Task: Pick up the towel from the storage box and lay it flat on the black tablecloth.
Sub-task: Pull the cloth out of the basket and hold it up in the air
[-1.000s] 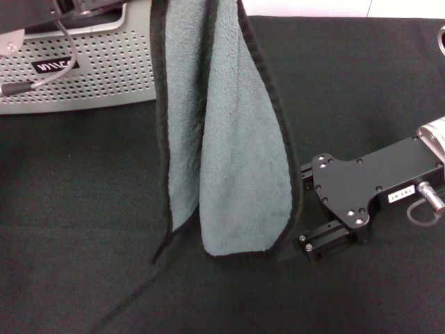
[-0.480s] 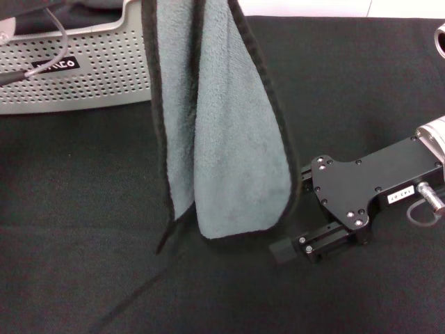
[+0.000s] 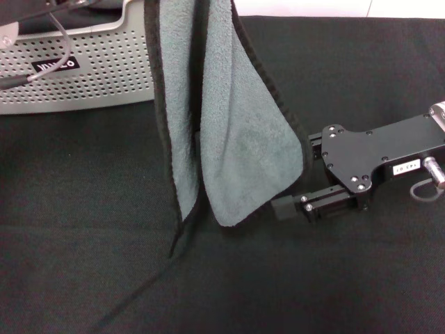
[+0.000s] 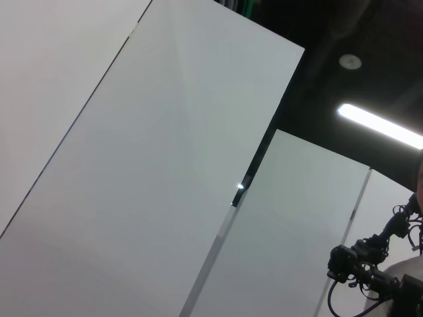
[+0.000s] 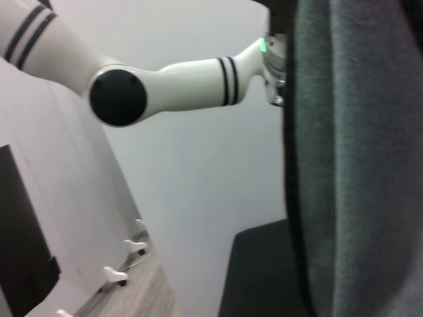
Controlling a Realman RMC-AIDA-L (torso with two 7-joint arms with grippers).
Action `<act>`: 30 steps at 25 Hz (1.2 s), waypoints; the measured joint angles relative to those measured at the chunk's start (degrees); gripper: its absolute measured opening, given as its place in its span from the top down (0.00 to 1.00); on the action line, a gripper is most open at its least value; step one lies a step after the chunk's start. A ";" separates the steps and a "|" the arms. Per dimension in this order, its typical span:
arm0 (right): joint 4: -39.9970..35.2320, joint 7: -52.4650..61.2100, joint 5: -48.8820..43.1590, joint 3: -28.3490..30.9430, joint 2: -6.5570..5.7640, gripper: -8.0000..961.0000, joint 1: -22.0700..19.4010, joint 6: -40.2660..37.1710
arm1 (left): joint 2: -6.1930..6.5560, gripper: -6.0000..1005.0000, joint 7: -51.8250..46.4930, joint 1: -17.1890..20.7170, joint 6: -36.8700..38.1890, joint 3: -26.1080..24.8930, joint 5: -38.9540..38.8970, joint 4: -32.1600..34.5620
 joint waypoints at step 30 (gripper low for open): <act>0.19 0.41 -2.01 2.34 -2.20 0.67 -2.08 -2.97 | 0.23 0.98 0.22 0.99 0.08 -0.14 -1.25 0.09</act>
